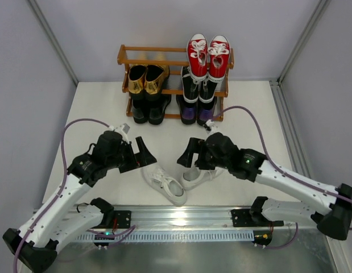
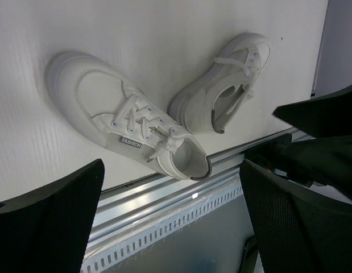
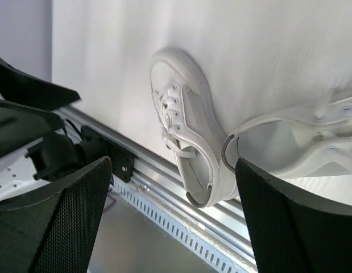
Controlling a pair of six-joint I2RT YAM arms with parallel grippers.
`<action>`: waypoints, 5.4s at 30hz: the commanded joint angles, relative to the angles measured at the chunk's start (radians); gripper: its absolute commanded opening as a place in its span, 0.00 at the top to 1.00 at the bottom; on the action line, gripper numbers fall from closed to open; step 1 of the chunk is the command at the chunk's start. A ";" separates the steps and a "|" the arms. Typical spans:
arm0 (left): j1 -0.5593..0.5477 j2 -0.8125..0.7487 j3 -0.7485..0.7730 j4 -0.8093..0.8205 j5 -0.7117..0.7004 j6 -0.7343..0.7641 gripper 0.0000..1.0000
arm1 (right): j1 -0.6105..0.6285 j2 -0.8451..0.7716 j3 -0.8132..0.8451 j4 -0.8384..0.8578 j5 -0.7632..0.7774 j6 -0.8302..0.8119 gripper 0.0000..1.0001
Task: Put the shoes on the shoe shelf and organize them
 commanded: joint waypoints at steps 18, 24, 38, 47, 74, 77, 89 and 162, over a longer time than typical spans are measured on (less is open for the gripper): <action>-0.195 0.068 -0.272 0.155 -0.227 -0.307 1.00 | -0.331 -0.265 -0.276 -0.432 0.363 0.280 0.96; -0.237 0.166 -0.313 0.209 -0.242 -0.321 1.00 | -0.374 -0.150 -0.339 -0.271 0.260 0.200 0.96; -0.217 0.523 -0.292 0.605 -0.271 -0.190 1.00 | -0.417 0.119 -0.293 -0.026 0.223 0.083 0.96; -0.113 0.769 -0.013 0.686 -0.157 -0.026 1.00 | -0.451 0.223 -0.241 0.047 0.216 -0.010 0.96; -0.100 0.901 0.308 0.749 0.057 0.002 1.00 | -0.452 0.361 -0.132 0.173 0.081 -0.162 0.96; -0.100 0.851 0.273 0.712 0.035 0.006 1.00 | -0.452 0.351 -0.146 0.168 0.081 -0.162 0.96; -0.137 0.274 0.027 0.207 -0.393 -0.052 1.00 | -0.394 0.262 -0.215 0.164 0.064 -0.133 0.96; -0.491 0.307 -0.235 0.419 -0.110 -0.344 1.00 | -0.331 0.225 -0.224 0.070 0.162 -0.096 0.96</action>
